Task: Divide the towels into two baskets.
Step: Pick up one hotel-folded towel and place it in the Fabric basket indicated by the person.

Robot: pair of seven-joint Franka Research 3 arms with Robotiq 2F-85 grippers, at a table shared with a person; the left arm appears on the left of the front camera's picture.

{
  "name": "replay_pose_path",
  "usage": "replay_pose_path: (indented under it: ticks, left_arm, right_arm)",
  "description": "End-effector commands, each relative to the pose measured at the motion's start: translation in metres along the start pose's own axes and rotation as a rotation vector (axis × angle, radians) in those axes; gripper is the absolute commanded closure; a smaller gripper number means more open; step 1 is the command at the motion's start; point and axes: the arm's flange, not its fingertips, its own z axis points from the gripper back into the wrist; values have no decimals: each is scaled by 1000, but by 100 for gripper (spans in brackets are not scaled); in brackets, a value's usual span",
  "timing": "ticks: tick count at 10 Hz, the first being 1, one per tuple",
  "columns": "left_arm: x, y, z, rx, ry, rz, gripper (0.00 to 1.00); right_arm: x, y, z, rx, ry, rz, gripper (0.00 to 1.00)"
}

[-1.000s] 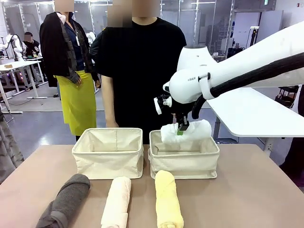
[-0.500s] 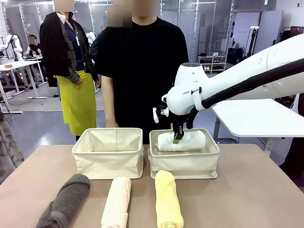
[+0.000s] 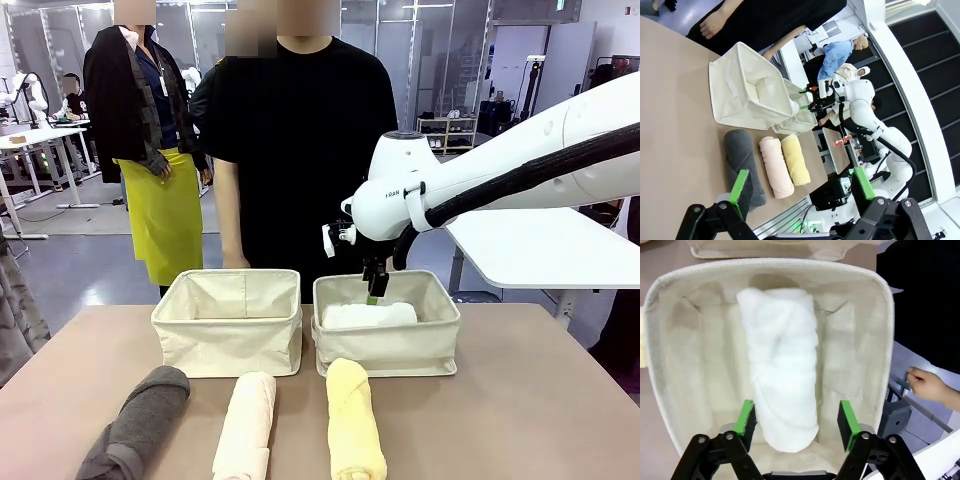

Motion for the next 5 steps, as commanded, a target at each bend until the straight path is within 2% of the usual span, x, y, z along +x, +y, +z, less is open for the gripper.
replay_pose_path:
  ticks: [1, 5]
  left_arm:
    - [0, -1, 3, -23, -12, -26, 0]
    - [0, -1, 3, -23, -12, -26, 0]
  right_arm:
    - [1, 2, 3, -9, -12, -22, 0]
    - [0, 0, 0, 0, 0, -1, 0]
